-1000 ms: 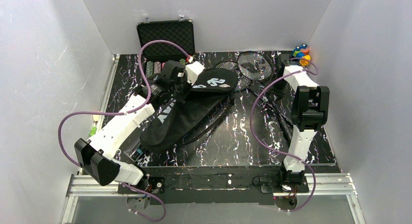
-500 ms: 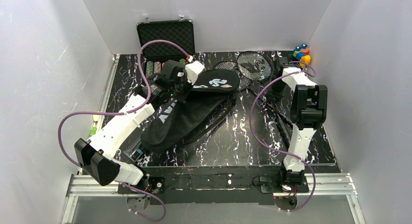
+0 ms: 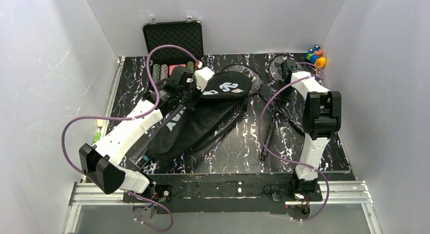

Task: Pack up the badminton gear

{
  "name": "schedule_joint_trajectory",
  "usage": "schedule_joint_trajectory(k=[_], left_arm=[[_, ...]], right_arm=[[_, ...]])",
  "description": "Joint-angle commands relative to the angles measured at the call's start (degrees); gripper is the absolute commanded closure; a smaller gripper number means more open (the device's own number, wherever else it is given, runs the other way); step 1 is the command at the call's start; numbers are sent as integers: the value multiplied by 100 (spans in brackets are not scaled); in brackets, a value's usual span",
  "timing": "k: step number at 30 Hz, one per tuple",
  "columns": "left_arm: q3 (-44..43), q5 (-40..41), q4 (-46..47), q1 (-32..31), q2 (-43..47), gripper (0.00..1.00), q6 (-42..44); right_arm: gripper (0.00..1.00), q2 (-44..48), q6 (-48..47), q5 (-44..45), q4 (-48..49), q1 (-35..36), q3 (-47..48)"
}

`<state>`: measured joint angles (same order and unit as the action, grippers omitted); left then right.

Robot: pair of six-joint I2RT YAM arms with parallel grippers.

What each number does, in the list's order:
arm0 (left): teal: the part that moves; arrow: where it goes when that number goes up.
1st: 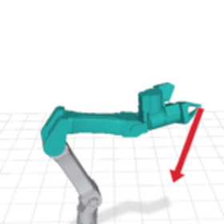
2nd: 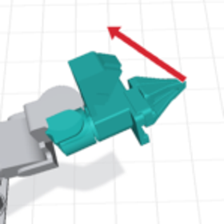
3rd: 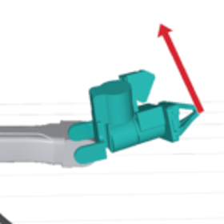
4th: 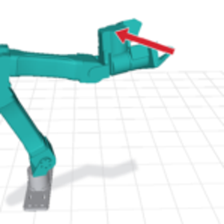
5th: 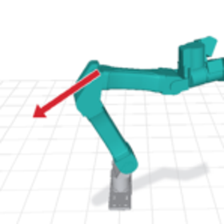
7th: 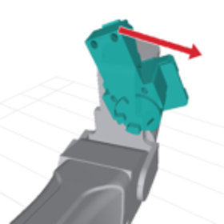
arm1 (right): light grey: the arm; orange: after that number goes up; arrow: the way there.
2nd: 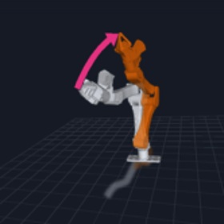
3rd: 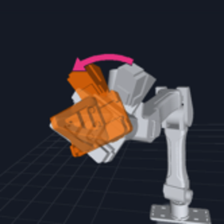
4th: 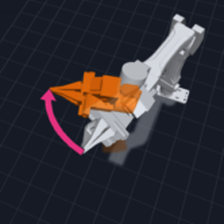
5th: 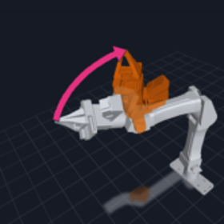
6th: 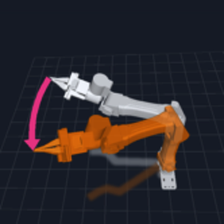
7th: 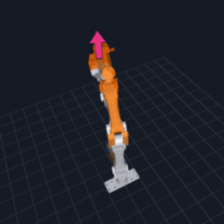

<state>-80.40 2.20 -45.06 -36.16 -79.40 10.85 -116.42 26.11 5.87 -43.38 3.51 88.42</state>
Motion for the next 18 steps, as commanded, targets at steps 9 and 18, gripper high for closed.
schedule_joint_trajectory(k=[9,18], left_arm=[[347,-170,240,18,201,100,-208],[795,-572,652,15,155,100,-293]], right_arm=[[99,1992,11,336,-40,1264,-845],[99,4218,757,530,-856,2416,-2241]])
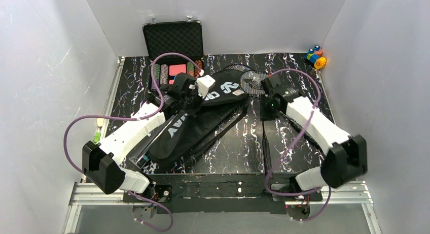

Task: Pack up the badminton gear

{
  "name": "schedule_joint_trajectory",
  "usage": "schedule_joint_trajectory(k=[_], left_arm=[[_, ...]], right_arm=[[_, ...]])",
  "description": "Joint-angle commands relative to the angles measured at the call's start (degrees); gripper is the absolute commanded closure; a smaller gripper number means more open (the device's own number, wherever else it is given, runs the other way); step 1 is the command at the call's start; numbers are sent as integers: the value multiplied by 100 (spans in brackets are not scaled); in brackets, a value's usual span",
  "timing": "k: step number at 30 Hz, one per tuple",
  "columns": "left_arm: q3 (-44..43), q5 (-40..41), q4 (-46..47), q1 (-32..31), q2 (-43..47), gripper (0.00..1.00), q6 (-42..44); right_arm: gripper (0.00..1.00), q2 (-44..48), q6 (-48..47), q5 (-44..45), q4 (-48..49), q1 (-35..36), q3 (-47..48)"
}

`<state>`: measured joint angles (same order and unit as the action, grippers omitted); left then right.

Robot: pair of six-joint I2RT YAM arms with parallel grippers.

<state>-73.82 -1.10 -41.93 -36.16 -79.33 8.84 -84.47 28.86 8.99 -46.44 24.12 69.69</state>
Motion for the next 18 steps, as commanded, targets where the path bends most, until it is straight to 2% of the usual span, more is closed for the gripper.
schedule_joint_trajectory(k=[1,4,9,12,13,15,18], left_arm=[[156,-256,384,14,124,100,-93],[146,-314,460,11,25,100,-118],[42,-425,508,18,-220,100,-214],[-27,-465,529,12,-403,100,-249],[-45,-486,560,13,-503,100,-271],[-170,-453,646,7,-789,100,-316],[-418,-416,662,4,-1113,100,-389]], right_arm=[[99,1437,580,178,-651,451,-566],[99,2301,895,124,-1013,842,-814],[99,3163,1625,190,-1887,1598,-704],[99,3491,2112,251,-2467,2227,-490],[99,3704,2449,253,-2835,2697,-340],[99,3845,2750,95,-3209,3304,-150],[99,3658,2817,-3,-3120,3829,-92]])
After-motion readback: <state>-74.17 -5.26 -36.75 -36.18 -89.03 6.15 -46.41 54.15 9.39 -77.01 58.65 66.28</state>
